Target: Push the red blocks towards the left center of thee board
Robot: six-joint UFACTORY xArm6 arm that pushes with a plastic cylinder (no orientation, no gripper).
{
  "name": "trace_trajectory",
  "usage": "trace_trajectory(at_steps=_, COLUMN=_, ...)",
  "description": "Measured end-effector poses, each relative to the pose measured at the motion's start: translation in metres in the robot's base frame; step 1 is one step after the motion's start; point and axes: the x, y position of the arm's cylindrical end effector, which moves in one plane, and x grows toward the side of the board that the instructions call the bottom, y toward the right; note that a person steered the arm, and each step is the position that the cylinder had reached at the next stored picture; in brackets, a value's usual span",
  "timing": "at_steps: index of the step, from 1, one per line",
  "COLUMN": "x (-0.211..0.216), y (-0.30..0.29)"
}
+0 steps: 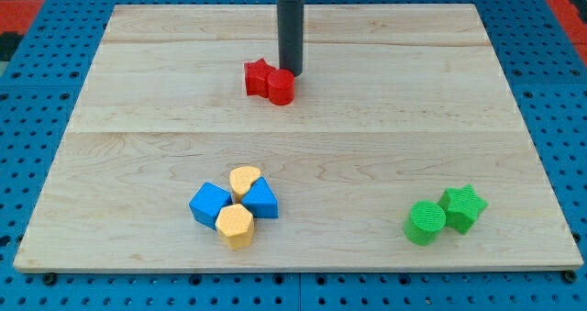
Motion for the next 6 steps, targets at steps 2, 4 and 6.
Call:
trace_trajectory(at_steps=2, x=0.0, y=-0.03)
trace_trajectory(at_steps=4, x=-0.011, y=-0.027)
trace_trajectory(at_steps=6, x=0.022, y=0.054)
